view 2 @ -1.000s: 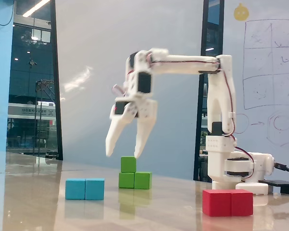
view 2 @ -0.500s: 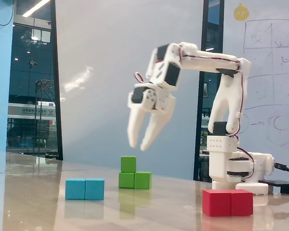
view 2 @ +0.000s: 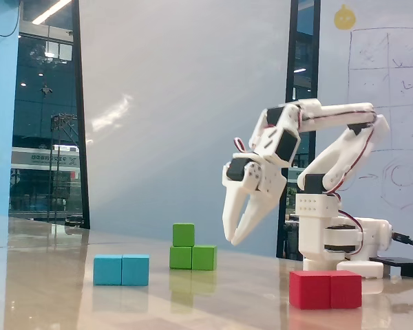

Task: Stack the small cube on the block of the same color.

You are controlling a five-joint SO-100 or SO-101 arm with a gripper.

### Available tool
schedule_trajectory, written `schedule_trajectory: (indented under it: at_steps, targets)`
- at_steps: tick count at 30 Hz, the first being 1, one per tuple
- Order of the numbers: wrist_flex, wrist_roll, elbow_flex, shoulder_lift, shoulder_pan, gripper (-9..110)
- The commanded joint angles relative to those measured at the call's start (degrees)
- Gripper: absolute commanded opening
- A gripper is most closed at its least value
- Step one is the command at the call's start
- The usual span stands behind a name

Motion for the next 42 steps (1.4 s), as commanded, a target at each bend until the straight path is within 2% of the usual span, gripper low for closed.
schedule_trajectory:
  at_steps: [1,8,21,25,42]
  targets:
    - [-3.9,0.2,6.2,10.5,-0.2,0]
    - [-3.2,0.1,18.9,29.3,-0.2,0]
    - [18.8,0.7,21.4,53.7,-0.2,0]
    - [22.4,0.8,21.1,54.6,-0.2,0]
    - [22.0,0.9,21.1,54.3,-0.1,0]
